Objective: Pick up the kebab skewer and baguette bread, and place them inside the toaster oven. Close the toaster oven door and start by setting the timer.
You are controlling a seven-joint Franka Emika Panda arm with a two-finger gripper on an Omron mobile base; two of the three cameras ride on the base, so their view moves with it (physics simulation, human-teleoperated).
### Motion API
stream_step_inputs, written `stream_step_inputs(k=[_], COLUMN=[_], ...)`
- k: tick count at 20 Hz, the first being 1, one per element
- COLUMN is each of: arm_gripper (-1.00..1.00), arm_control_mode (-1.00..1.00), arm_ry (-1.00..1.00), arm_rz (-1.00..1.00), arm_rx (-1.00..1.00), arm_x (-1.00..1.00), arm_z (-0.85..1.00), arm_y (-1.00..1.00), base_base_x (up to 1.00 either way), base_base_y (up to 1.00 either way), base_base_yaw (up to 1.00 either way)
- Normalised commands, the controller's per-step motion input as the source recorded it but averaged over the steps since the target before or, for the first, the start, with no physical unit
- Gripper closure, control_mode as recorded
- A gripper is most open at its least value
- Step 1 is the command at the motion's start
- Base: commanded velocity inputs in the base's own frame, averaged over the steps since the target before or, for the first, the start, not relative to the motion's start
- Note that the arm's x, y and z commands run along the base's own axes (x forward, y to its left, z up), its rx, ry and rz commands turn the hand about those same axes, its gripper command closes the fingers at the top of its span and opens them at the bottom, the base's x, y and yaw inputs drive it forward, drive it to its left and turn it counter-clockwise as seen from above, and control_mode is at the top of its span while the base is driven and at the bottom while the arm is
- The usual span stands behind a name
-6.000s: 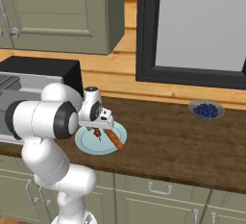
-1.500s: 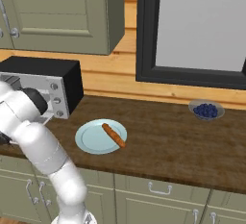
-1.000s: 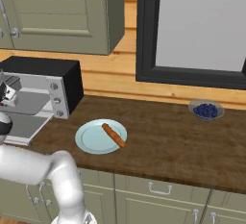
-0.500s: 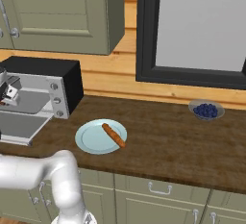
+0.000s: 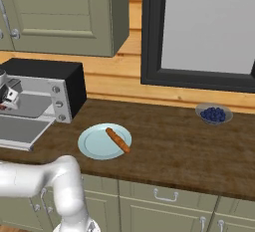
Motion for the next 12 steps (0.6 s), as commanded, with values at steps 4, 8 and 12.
stream_step_inputs(k=[4, 8, 12], arm_gripper=[-1.00, -1.00, -1.00], arm_control_mode=[-1.00, -1.00, -1.00], arm_ry=[0.00, 0.00, 0.00], arm_rz=[0.02, 0.01, 0.07], arm_rx=[-0.01, -0.10, -0.10], arm_x=[-0.66, -1.00, -0.94], arm_z=[0.36, 0.21, 0.07], arm_y=[-0.43, -1.00, -1.00], base_base_x=[0.00, 0.00, 0.00], base_base_y=[0.00, 0.00, 0.00], base_base_yaw=[0.00, 0.00, 0.00])
